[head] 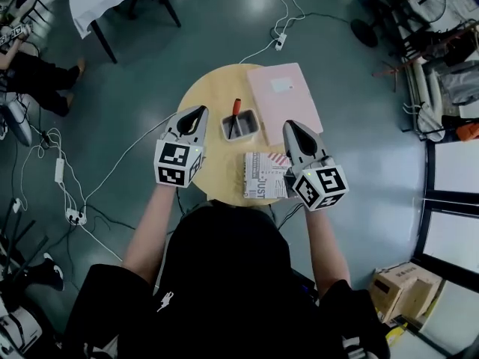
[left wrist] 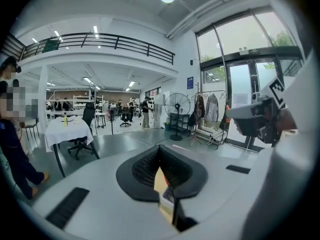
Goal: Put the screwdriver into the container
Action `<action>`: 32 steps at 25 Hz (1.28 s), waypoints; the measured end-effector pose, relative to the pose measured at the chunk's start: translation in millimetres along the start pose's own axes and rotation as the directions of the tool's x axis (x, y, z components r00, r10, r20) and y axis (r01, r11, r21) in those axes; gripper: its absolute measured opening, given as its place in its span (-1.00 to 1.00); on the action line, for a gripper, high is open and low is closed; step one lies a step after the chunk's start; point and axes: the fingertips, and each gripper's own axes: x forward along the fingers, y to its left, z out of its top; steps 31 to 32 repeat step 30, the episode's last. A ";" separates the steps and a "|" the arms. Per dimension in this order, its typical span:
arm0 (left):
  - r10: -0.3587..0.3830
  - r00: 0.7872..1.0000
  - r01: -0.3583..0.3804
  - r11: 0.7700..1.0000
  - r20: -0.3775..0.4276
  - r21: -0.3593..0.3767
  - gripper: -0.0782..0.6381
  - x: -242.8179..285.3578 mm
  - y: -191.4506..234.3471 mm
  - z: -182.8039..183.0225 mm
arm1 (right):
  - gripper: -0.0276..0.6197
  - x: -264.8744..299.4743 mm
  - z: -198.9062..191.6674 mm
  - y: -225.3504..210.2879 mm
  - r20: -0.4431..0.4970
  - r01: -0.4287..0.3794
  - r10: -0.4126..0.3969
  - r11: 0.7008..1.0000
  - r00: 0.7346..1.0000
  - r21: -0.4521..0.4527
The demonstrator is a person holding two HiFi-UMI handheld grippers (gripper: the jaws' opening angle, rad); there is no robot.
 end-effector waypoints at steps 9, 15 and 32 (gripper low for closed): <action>0.020 0.998 -0.020 1.000 0.058 0.003 -0.78 -36.0 -4.6 16.1 | -0.91 -21.4 11.1 3.7 0.022 0.027 -0.027 1.000 0.999 -0.015; 0.025 0.995 -0.025 1.000 0.097 0.000 -0.78 -45.9 -4.7 23.5 | -0.91 -23.6 17.8 14.2 0.044 0.022 -0.021 0.999 0.999 -0.024; 0.009 0.993 -0.011 1.000 0.122 0.020 -0.78 -52.3 -10.9 27.9 | -0.91 -26.9 13.1 20.2 0.037 0.040 -0.039 0.999 0.999 -0.031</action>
